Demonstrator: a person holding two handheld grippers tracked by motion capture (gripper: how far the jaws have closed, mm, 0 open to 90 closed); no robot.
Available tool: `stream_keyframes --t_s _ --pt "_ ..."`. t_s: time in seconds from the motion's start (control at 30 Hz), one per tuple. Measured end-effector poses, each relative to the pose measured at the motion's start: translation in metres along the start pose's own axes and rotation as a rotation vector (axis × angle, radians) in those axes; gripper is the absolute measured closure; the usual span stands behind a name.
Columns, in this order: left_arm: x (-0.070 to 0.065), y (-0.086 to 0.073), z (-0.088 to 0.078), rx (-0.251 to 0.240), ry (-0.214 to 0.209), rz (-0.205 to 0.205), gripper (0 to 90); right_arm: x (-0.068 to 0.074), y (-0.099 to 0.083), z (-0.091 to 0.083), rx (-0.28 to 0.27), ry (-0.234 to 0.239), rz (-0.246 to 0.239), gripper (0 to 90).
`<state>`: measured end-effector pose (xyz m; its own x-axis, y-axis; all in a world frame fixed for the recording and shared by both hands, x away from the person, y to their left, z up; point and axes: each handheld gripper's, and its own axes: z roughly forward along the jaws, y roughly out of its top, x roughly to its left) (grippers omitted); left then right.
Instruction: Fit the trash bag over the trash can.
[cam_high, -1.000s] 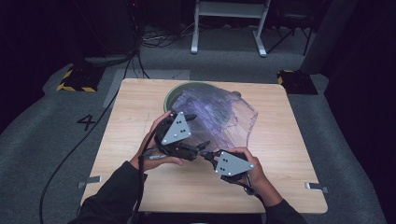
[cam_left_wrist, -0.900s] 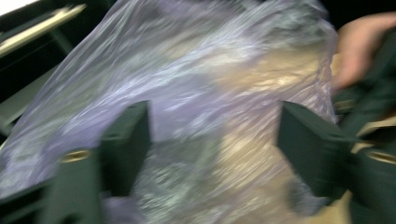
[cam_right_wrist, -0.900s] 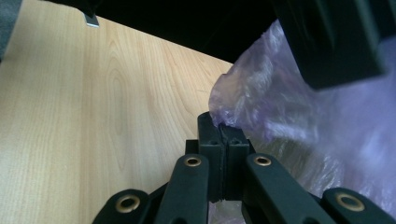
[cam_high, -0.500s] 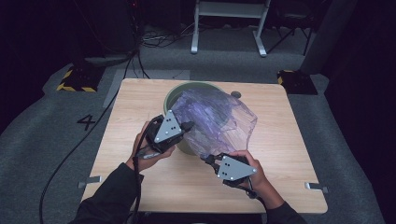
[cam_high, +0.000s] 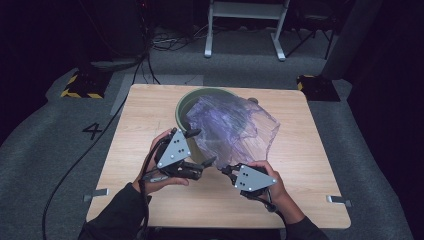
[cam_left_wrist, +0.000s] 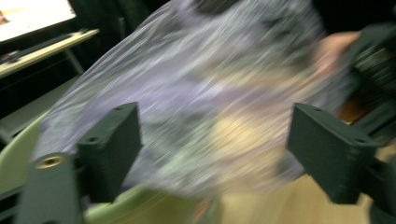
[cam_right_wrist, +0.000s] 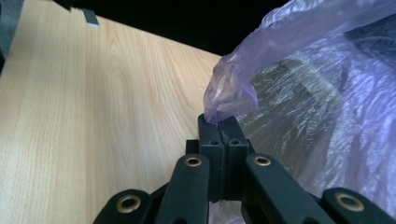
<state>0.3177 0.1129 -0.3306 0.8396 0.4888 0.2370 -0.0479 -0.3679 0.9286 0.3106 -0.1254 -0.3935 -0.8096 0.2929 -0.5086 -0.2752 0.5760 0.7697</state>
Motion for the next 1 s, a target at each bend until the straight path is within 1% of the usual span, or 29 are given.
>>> stream_keyframes --t_s 0.03,0.07,0.1,0.13,0.17,0.2,0.27,0.3,0.33,0.37,0.4,0.43,0.47,0.5,0.53,0.57,0.6,0.63,0.67,0.7,0.73,0.77,0.83,0.9,0.93,0.97,1.0 --pt "0.0 0.0 0.0 0.0 0.0 0.0 15.2 0.0 0.0 0.001 0.004 -0.001 -0.005 90.0" --pt "-0.007 0.007 0.0 -0.009 -0.029 -0.005 15.3 0.0 0.0 0.002 0.009 -0.005 -0.005 90.0" --pt "-0.007 0.007 0.0 -0.009 -0.029 -0.005 15.2 0.0 0.0 0.003 0.009 -0.006 -0.005 90.0" --pt "-0.015 0.014 0.003 0.005 -0.046 0.001 15.2 0.0 0.0 0.003 0.008 -0.007 -0.004 90.0" --pt "-0.015 0.014 0.003 0.005 -0.046 0.001 15.3 0.0 0.0 0.003 0.008 -0.007 -0.004 90.0" --pt "-0.023 0.019 0.007 0.017 -0.051 0.014 15.2 0.0 0.0 0.004 0.009 -0.012 -0.001 90.0" --pt "-0.029 0.023 0.011 0.027 -0.036 0.035 15.1 0.001 0.0 0.004 0.012 -0.011 -0.003 89.5" --pt "-0.031 0.024 0.013 0.029 -0.025 0.04 15.1 0.002 0.001 0.004 0.015 -0.013 -0.003 89.4" --pt "-0.031 0.024 0.013 0.029 -0.025 0.04 15.1 0.002 0.001 0.004 0.015 -0.013 -0.003 89.4" --pt "-0.033 0.027 0.02 0.053 -0.011 0.055 15.2 0.003 0.001 0.005 0.021 -0.017 -0.013 89.0" --pt "-0.033 0.027 0.02 0.053 -0.011 0.055 15.3 0.003 0.001 0.005 0.021 -0.017 -0.013 89.0" --pt "-0.034 0.028 0.024 0.069 0.012 0.052 15.3 0.004 0.001 0.005 0.023 -0.018 -0.015 88.6" --pt "-0.034 0.028 0.03 0.083 0.024 0.067 20.2 0.005 0.002 0.005 0.028 -0.023 -0.022 88.2" --pt "-0.034 0.028 0.03 0.083 0.024 0.067 24.0 0.005 0.002 0.005 0.028 -0.023 -0.022 88.2" --pt "-0.035 0.027 0.036 0.117 0.076 0.097 35.1 0.005 0.002 0.005 0.025 -0.024 -0.025 87.7" --pt "-0.035 0.027 0.036 0.117 0.076 0.097 42.2 0.005 0.002 0.004 0.024 -0.024 -0.024 87.4" --pt "-0.034 0.026 0.038 0.127 0.096 0.106 42.2 0.005 0.002 0.004 0.024 -0.024 -0.024 87.4" --pt "-0.03 0.023 0.039 0.129 0.128 0.115 59.3 0.006 0.002 0.004 0.021 -0.022 -0.022 86.2" --pt "-0.025 0.021 0.038 0.132 0.117 0.105 64.5 0.007 0.001 0.003 0.02 -0.022 -0.021 85.6" --pt "-0.021 0.018 0.038 0.136 0.133 0.103 70.4 0.007 0.001 0.003 0.021 -0.025 -0.021 84.9" --pt "-0.018 0.015 0.036 0.126 0.146 0.093 76.9 0.007 0.0 0.002 0.021 -0.023 -0.02 84.2" --pt "-0.013 0.013 0.033 0.113 0.134 0.085 82.5 0.007 0.0 0.002 0.019 -0.02 -0.019 83.0" --pt "-0.006 0.008 0.028 0.111 0.13 0.059 88.7 0.007 -0.002 0.001 0.016 -0.016 -0.009 82.5" --pt "0.0 0.002 0.024 0.114 0.124 0.048 89.5 0.007 -0.004 -0.001 0.011 -0.005 0.004 82.5" --pt "0.001 0.0 0.022 0.119 0.133 0.05 89.6 0.006 -0.005 -0.001 0.011 -0.003 0.005 81.6" --pt "0.003 -0.003 0.021 0.117 0.13 0.047 89.7 0.006 -0.005 -0.002 0.012 0.001 0.015 78.5" --pt "0.003 -0.003 0.021 0.117 0.13 0.047 89.7 0.006 -0.005 -0.002 0.012 0.001 0.015 78.5"
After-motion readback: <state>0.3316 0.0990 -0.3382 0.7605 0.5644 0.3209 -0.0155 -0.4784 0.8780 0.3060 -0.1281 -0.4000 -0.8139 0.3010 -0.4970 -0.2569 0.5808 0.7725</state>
